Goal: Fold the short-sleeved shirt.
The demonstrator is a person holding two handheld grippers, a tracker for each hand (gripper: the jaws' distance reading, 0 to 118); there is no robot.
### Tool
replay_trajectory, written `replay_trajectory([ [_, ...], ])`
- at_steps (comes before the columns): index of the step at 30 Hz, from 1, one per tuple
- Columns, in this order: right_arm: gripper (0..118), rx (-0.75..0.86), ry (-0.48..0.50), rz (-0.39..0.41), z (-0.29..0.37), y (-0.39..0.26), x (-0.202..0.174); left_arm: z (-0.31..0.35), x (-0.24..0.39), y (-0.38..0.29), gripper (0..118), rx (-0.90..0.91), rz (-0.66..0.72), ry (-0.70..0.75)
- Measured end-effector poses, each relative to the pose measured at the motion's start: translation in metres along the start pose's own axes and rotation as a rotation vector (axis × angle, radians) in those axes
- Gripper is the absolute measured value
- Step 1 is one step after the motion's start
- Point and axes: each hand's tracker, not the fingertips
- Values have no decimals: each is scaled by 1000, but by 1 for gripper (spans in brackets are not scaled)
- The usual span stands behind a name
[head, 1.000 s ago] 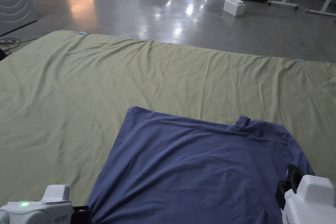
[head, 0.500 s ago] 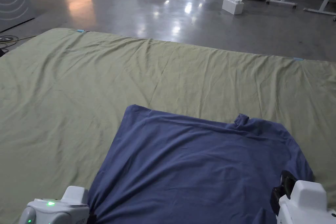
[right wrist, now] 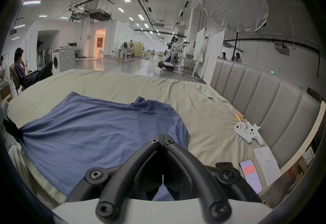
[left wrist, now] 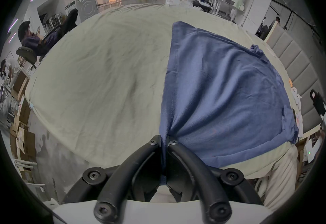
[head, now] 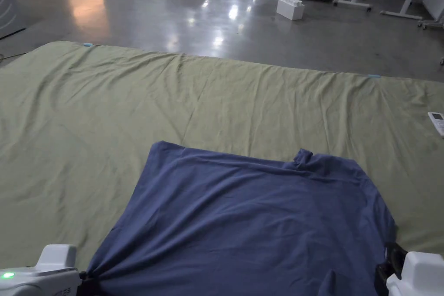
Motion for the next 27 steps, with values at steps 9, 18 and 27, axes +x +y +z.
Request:
replay_trajectory([
  [9, 1, -290, -21, -42, 6, -39, 45, -6, 3, -1, 4, -24, 3, -14],
  [18, 73, -554, 55, -79, -7, -86, 51, -6, 7, -5, 4, -17, -11, 7],
  [27, 32, -644, 122, -138, -23, -109, 38, -7, 8, -7, 4, -12, -15, 9],
])
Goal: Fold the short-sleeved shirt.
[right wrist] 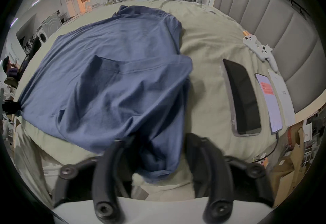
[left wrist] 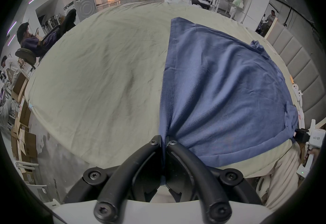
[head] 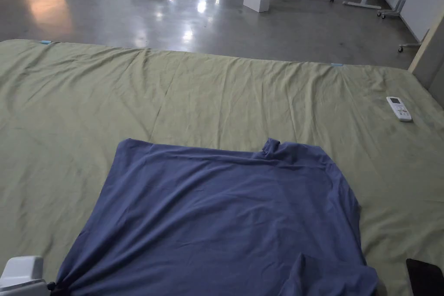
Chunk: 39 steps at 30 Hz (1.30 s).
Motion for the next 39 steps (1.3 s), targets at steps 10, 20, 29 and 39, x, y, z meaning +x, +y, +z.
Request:
replay_trajectory([
  [10, 6, 2, -44, 35, 20, 7, 1, 2, -3, -4, 4, 6, 15, -23],
  [20, 6, 100, -29, -11, 45, 23, 4, 14, -8, 9, 4, 69, 62, -70],
  [29, 6, 201, -9, -51, 53, 89, 8, 13, -5, 70, 4, 154, 89, -109],
  [39, 6, 237, -31, -94, -2, 167, 18, -28, 6, 149, 4, 174, 133, -102],
])
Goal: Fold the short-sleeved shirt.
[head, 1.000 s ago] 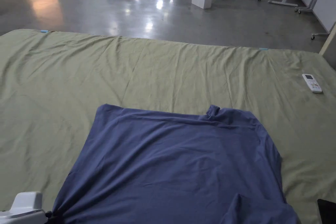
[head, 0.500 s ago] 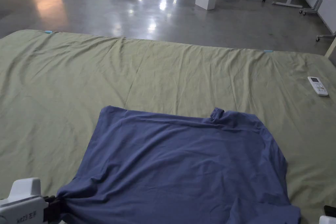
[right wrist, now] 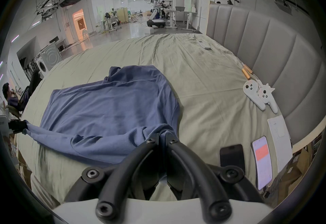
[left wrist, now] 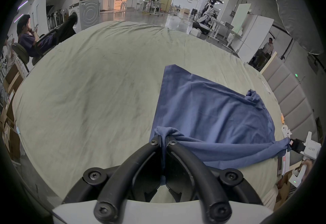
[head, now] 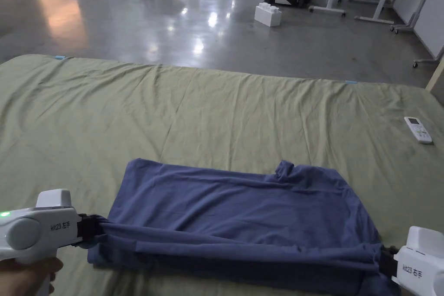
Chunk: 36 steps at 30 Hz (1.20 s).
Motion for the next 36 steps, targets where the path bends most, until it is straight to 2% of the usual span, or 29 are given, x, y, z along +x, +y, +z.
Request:
replay_trajectory([
  [8, 6, -57, -5, -7, -68, 24, -5, -58, 10, 32, 4, -45, 13, 15],
  [18, 8, -100, -24, 74, -107, 26, -12, -102, 12, 30, 4, -109, 9, 42],
  [19, 10, -93, -29, 82, -104, 23, -13, -101, 12, 29, 4, -103, 11, 39],
  [20, 17, -76, -31, 92, -101, 21, -15, -101, 11, 28, 5, -95, 13, 36],
  [21, 30, -62, -36, 102, -97, 21, -16, -99, 12, 26, 10, -97, 11, 34],
  [22, 51, -40, -48, 107, -92, 21, -18, -95, 14, 25, 23, -86, 2, 36],
  [23, 66, 4, -57, 107, -85, 21, -19, -90, 16, 24, 39, -68, -18, 39],
  [25, 85, 92, -41, 99, -67, 19, -23, -75, 22, 22, 62, -28, -55, 40],
  [28, 86, 253, -8, 118, -35, 18, -36, -49, 29, 19, 64, 84, -90, -7],
  [31, 88, 406, -23, 147, -4, 15, -55, -19, 47, 9, 63, 209, -164, 6],
  [36, 88, 598, -4, 112, 43, 5, -83, 33, 73, -16, 63, 440, -213, -8],
])
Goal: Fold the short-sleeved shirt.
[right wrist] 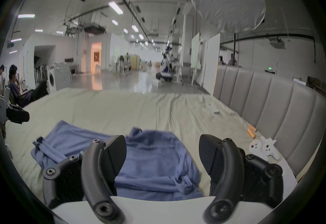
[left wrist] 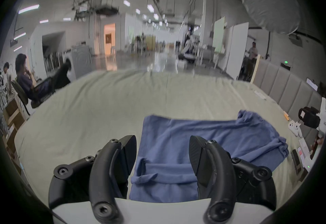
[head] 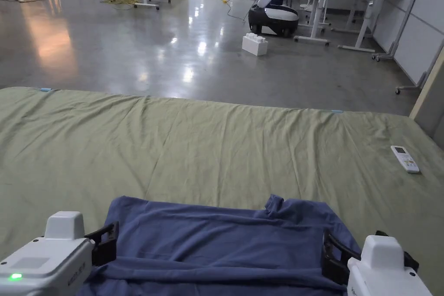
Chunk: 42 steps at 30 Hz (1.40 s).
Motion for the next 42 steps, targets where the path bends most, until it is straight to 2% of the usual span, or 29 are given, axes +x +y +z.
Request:
replay_trajectory([
  [2, 76, 76, -6, 12, 17, 6, -10, 21, 11, 0, 58, 71, -9, -3],
  [3, 61, 107, -13, 21, 23, 8, -14, 30, 16, 1, 52, 104, -19, -1],
  [4, 37, 133, -10, 19, 30, 10, -17, 38, 20, 1, 37, 132, -33, 1],
  [5, 22, 126, -15, 17, 34, 11, -20, 46, 26, 1, 20, 164, -56, 20],
  [6, 18, 132, -23, 20, 40, 12, -24, 52, 30, 0, 13, 184, -70, 27],
  [7, 18, 155, -23, 24, 44, 14, -25, 60, 35, 0, 12, 201, -80, 34],
  [9, 9, 153, 19, -12, 49, 14, -27, 71, 39, 0, 4, 234, -79, 15],
  [11, 6, 142, -4, 6, 54, 14, -31, 82, 43, 0, 2, 250, -91, 21],
  [12, 3, 207, -27, 68, 59, 17, -32, 86, 44, 0, 1, 253, -99, 19],
  [13, 2, 228, -33, 87, 62, 18, -33, 89, 45, 1, 1, 258, -110, 18],
  [14, 2, 178, -2, 25, 63, 14, -32, 92, 44, 0, 1, 259, -110, 19],
  [18, 1, 166, 4, 34, 65, 11, -32, 91, 32, -4, 1, 221, -106, 36],
  [23, 1, 145, 14, 51, 65, 10, -29, 66, -4, -18, 1, 45, -46, 54],
  [30, 1, 74, 13, 61, 56, 1, -24, -1, -46, -42, 1, -298, 41, 29],
  [32, 1, 58, 9, 56, 53, -4, -21, -23, -54, -48, 4, -403, 51, 25],
  [33, 1, 49, 8, 56, 52, -5, -20, -33, -57, -51, 13, -435, 51, 30],
  [36, 1, 20, 1, 58, 50, -11, -17, -58, -63, -60, 60, -529, 64, 30],
  [37, 1, 14, -2, 59, 50, -13, -15, -65, -64, -63, 71, -553, 70, 41],
  [42, 1, -29, -19, 64, 48, -22, -8, -90, -64, -73, 72, -625, 73, 42],
])
